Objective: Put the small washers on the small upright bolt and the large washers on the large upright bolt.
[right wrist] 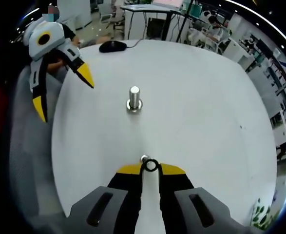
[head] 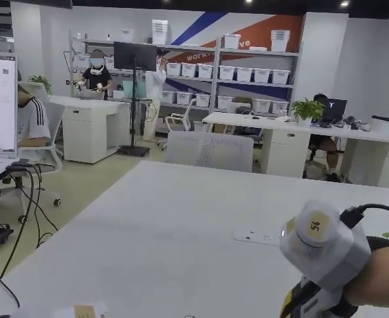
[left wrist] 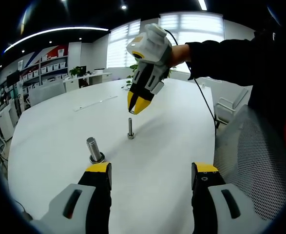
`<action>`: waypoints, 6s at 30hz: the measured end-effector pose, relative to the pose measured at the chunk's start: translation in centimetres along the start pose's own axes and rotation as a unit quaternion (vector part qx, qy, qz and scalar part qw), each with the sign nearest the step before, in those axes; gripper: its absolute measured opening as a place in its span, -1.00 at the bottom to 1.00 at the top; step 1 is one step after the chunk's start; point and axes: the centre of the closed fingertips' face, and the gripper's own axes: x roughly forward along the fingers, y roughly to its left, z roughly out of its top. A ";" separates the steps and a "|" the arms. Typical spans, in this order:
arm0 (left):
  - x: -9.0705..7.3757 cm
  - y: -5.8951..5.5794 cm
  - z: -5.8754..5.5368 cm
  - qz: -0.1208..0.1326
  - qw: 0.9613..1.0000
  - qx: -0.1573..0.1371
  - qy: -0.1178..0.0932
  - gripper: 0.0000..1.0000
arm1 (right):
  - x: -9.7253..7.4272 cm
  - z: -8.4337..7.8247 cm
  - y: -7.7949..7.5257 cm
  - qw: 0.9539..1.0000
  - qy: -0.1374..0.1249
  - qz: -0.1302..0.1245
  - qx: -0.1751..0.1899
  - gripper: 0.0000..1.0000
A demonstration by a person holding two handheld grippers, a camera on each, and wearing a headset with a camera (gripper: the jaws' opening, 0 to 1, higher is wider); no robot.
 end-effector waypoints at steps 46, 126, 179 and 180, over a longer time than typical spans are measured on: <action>0.0 0.3 -0.1 0.006 1.000 -0.005 0.002 0.31 | 4.7 -1.5 1.0 0.999 0.030 0.034 0.014 -0.73; 0.4 -0.1 -0.5 -0.010 1.000 -0.006 0.013 0.32 | 3.8 -5.0 2.2 0.996 -0.015 0.019 0.088 -0.52; -1.3 2.4 -0.7 0.014 0.999 -0.052 0.002 0.85 | -2.4 -4.4 7.9 0.952 -0.250 -0.004 0.176 0.30; -1.4 2.4 -0.6 0.012 0.998 -0.054 -0.001 0.89 | -2.4 -4.2 8.1 0.950 -0.257 0.001 0.175 0.40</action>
